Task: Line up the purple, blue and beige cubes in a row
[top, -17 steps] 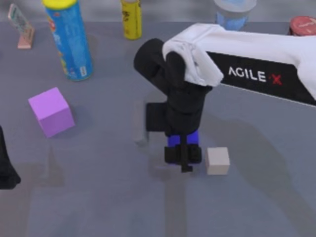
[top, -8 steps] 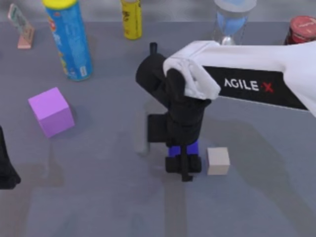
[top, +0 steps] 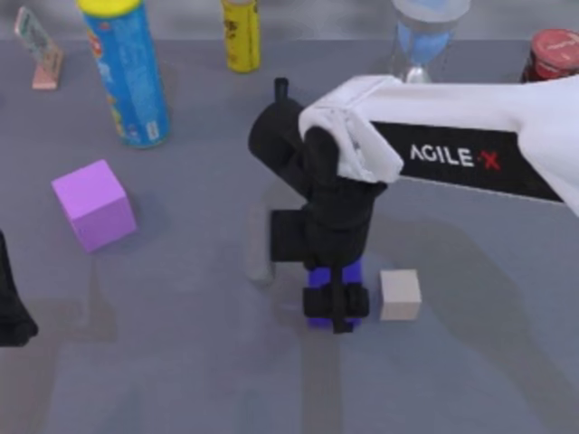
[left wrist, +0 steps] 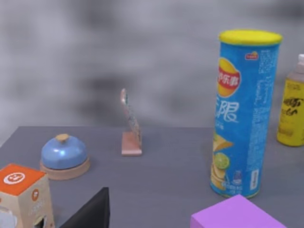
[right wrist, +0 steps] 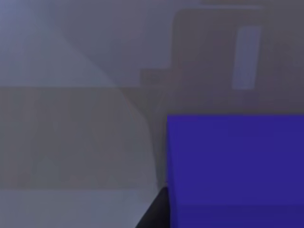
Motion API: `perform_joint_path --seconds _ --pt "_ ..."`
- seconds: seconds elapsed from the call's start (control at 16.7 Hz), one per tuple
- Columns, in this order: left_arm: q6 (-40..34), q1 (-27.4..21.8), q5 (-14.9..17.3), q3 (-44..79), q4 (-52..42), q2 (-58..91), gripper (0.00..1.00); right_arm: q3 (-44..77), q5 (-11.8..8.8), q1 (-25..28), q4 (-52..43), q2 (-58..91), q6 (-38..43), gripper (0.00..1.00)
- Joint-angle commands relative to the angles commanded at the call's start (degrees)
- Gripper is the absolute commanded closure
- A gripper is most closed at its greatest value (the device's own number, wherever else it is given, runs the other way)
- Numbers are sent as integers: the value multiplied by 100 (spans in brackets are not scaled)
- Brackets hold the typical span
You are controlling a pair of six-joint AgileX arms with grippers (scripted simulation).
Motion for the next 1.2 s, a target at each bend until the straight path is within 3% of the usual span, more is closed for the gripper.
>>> perform_joint_path --seconds 0.18,0.24,0.78,1.2 --pt "0 0 0 0 0 0 0 0 0 0 0 0 0 2" --pt "0 0 0 0 0 0 0 0 0 0 0 0 0 0" --pt "0 0 0 0 0 0 0 16 -1 -8 -20 -7 3 0" --pt "0 0 0 0 0 0 0 815 -3 39 -1141 -292 -30 0"
